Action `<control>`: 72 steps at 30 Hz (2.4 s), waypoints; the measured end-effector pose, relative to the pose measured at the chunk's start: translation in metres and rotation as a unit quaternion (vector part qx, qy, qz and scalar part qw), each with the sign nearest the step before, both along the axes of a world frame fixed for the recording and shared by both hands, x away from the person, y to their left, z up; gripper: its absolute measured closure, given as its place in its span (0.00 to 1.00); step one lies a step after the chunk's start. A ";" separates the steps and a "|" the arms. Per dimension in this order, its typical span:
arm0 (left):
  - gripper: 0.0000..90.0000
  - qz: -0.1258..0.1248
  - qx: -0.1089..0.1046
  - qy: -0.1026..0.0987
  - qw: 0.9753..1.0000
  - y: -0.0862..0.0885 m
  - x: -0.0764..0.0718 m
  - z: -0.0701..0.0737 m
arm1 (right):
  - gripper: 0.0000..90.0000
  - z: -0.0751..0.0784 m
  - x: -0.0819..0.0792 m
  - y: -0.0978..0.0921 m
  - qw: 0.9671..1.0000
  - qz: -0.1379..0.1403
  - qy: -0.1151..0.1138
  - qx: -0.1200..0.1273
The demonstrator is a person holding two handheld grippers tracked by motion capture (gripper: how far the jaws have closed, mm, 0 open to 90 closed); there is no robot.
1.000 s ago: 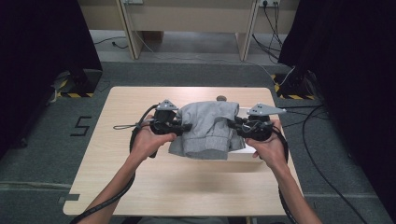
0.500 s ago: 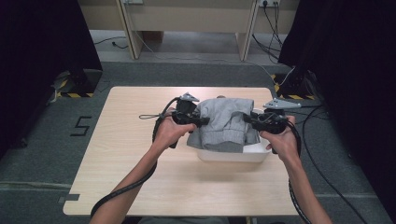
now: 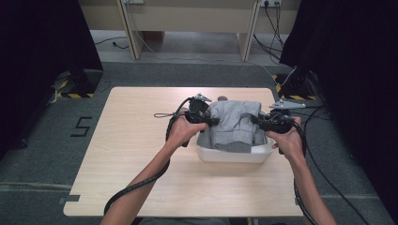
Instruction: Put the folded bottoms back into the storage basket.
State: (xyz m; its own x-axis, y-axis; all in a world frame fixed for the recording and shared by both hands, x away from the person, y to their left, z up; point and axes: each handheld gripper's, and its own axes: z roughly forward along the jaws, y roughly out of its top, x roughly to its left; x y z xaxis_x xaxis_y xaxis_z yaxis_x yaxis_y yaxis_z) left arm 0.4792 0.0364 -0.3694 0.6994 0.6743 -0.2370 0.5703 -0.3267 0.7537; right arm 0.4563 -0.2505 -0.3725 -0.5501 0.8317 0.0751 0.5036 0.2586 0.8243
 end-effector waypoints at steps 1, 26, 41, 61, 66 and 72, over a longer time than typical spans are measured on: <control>0.83 0.001 0.000 0.001 1.000 -0.002 0.001 -0.002 | 0.83 -0.001 0.001 -0.001 1.000 -0.002 0.002 0.002; 0.81 0.015 0.039 0.031 0.999 -0.012 0.015 -0.046 | 0.82 -0.036 0.019 0.006 0.998 -0.012 0.046 -0.032; 0.66 0.012 0.058 0.040 0.997 -0.013 0.015 -0.057 | 0.65 -0.049 0.020 0.010 0.996 -0.021 0.073 -0.043; 0.55 0.011 0.029 -0.001 1.000 0.018 -0.005 -0.025 | 0.55 -0.035 0.000 0.026 0.999 -0.004 0.042 -0.031; 0.53 0.013 0.021 -0.006 1.000 0.034 -0.012 -0.021 | 0.54 -0.035 -0.006 0.026 0.999 0.000 0.038 -0.026; 0.52 0.015 0.011 -0.012 1.000 0.050 -0.022 -0.017 | 0.51 -0.031 -0.014 0.027 0.999 0.003 0.031 -0.020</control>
